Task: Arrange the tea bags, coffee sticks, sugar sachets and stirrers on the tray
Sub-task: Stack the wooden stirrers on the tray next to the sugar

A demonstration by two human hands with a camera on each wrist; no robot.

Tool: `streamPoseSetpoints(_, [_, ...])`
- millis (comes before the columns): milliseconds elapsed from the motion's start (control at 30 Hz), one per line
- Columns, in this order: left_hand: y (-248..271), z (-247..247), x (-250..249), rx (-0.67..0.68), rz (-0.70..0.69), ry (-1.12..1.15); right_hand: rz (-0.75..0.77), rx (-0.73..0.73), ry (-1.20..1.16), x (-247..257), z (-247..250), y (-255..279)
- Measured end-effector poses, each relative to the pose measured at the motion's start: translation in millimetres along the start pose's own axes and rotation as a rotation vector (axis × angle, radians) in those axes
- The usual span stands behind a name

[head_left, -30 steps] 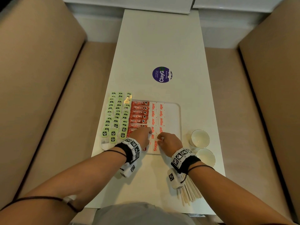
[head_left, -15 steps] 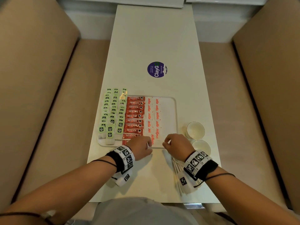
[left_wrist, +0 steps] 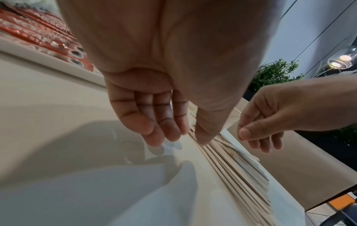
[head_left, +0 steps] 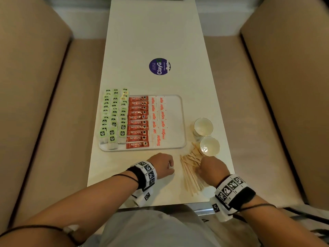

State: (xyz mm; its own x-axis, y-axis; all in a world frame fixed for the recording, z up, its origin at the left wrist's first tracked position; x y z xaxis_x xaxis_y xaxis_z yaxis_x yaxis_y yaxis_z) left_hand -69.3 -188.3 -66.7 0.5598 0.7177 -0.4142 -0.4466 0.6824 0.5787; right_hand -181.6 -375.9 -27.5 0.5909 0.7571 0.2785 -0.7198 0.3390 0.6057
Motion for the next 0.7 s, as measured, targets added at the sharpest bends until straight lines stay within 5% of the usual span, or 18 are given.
streamPoseSetpoints(267, [-4,-15,-15,0.031,0.017,-0.032,-0.172,-0.043,0.062,-28,-3,5])
streamPoseSetpoints(700, [0,-23,-18,0.018,0.047,-0.007,-0.034,0.008,-0.104,-10,-31,-2])
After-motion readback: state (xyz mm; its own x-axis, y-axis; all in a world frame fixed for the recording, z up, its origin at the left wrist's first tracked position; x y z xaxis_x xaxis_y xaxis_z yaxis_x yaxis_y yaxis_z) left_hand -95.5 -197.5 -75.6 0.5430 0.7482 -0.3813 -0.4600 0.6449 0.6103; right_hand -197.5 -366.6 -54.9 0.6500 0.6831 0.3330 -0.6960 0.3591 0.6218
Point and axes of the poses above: each hand's wrist, its own y-axis away from the middle knuckle, its own z-axis out of the back of the hand, x = y × z, the point moved 2 cm from there along -y, towards the middle knuckle, and after that the axes turned 13 degrees about -y, right-handed, at the moved point
